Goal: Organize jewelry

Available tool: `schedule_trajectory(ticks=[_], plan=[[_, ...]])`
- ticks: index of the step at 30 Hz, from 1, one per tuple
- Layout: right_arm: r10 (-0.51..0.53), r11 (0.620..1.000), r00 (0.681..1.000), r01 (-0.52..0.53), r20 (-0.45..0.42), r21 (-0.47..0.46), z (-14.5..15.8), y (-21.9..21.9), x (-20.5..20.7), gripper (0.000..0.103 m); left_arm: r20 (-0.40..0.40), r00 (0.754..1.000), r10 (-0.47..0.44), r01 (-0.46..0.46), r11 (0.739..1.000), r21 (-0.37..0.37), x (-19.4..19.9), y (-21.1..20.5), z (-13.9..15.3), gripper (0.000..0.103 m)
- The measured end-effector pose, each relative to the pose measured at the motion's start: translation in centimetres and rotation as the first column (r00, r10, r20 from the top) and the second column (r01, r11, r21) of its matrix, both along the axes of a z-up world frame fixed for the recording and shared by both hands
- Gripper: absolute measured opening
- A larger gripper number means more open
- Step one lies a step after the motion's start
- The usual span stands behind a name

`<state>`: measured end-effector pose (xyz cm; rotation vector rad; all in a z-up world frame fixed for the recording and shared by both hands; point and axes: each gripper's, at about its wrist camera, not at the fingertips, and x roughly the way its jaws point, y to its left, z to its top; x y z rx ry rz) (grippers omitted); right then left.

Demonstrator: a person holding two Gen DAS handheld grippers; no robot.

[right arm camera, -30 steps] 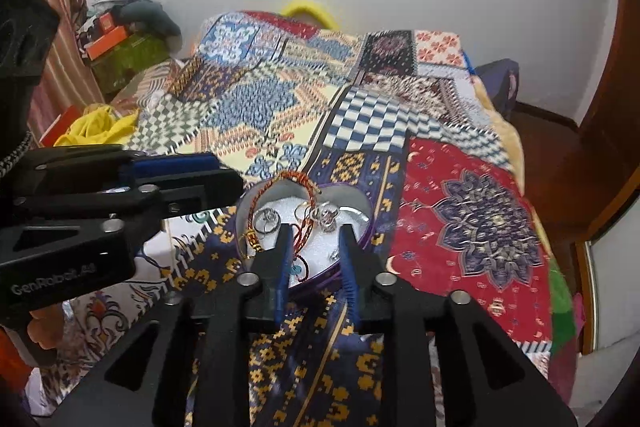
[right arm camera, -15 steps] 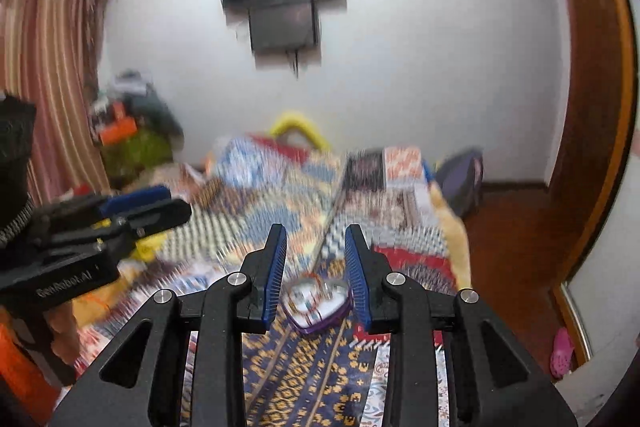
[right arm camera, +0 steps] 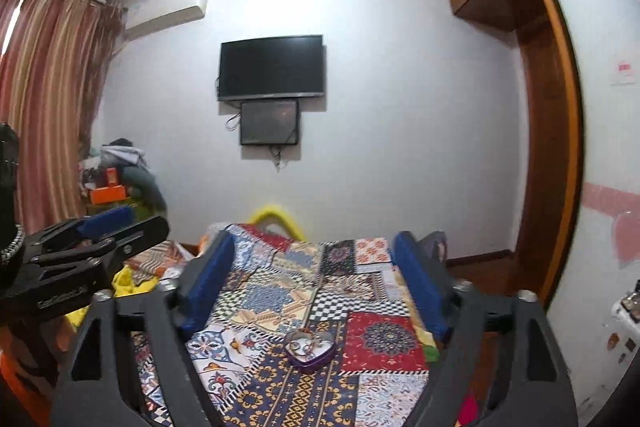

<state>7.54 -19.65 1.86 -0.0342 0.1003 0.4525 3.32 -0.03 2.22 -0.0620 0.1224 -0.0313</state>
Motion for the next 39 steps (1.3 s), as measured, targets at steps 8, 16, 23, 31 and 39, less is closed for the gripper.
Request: schedule_trajectory(ticks=[8,16,23,31,39], plan=[[-0.050,0.999,0.999,0.050,-0.010,0.011,-0.5,-0.1,0.0,0.101,0.001,0.999,0.034,-0.034,0.999,-0.004,-0.8,0.1,-0.5,0.097],[-0.048,0.999,0.998,0.048,-0.032,0.009,-1.0,-0.7,-0.9,0.101,-0.014,0.999,0.037,-0.037,0.999,0.015,-0.9,-0.5,-1.4,0.097],[-0.050,0.999,0.998,0.050,-0.038,0.000,-0.9,-0.5,-1.1,0.101,-0.032,0.999,0.035,-0.035,0.999,0.018,-0.7,-0.5,-1.8,0.097],[-0.059,0.998,0.997,0.058,-0.040,-0.022,-1.1,-0.3,-1.2,0.101,-0.043,0.999,0.032,-0.032,0.999,0.015,-0.4,-0.6,-2.0,0.102],[-0.058,0.998,0.997,0.057,-0.054,-0.023,-0.9,-0.7,-1.2,0.101,-0.060,0.998,0.026,-0.025,1.000,0.010,-0.1,-0.6,-2.2,0.102]])
